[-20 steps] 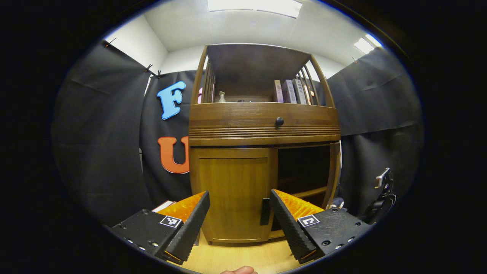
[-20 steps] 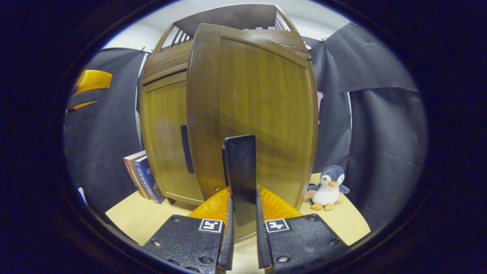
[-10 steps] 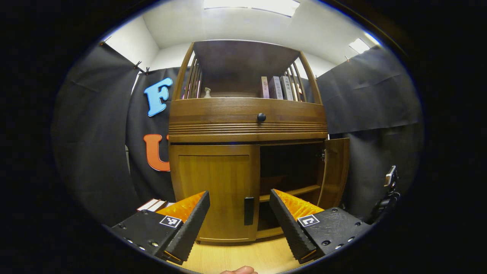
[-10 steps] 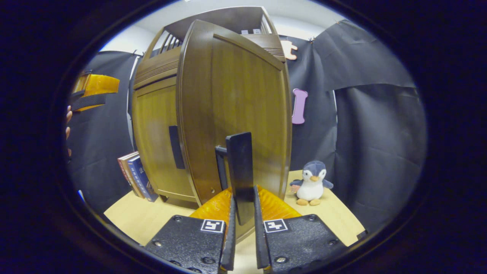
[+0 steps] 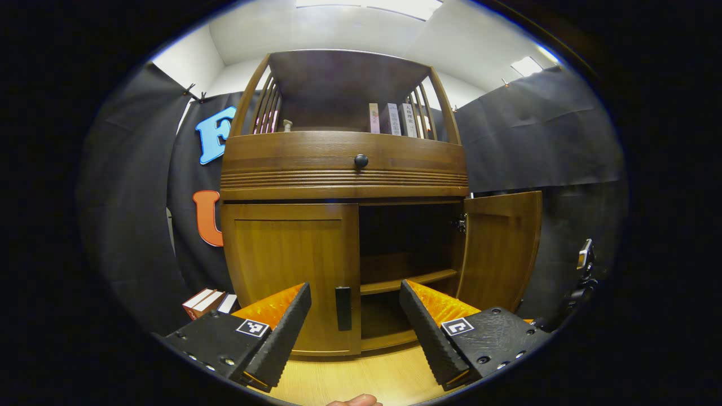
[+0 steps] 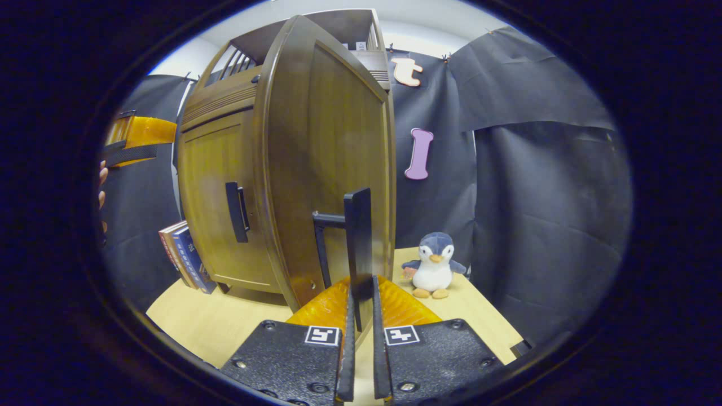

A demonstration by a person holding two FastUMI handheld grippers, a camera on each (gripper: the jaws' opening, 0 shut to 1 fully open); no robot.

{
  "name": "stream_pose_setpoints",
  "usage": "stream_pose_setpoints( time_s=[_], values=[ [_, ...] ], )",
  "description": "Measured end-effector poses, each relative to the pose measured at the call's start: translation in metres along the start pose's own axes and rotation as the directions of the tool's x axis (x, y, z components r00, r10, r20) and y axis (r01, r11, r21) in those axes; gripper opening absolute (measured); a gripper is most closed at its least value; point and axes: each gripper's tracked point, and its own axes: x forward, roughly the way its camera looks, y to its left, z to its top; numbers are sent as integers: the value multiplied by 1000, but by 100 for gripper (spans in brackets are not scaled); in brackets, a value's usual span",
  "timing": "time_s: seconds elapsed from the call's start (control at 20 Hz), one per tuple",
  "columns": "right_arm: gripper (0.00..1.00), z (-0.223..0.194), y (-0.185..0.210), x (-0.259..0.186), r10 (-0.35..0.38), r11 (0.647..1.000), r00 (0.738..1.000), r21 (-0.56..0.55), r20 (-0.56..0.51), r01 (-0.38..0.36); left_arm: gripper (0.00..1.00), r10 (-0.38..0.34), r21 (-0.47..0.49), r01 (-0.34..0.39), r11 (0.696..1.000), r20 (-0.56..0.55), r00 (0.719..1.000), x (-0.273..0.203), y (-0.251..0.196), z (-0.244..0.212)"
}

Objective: Open the right door of the double-door shoe cabinet with the right hand, and open the left door with the left hand.

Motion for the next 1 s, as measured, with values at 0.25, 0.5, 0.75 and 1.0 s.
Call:
stream_pose_setpoints(
  time_s=[0.25,0.5,0.75,1.0],
  values=[
    [11,0,-13,-3,-57,998,998,5,-11,57,95,-36,5,36,999,-20,999,10,-15,-8],
    [4,-2,-18,-3,-92,994,995,50,-44,94,95,-57,-7,57,998,-40,998,19,-31,-13],
    [4,-4,-21,-9,-90,994,994,54,-59,94,95,-82,-2,82,997,-46,996,27,-38,-21],
    [5,-5,-27,-14,-107,992,991,60,-77,112,95,-88,-1,88,996,-56,995,38,-43,-30]
  ],
)
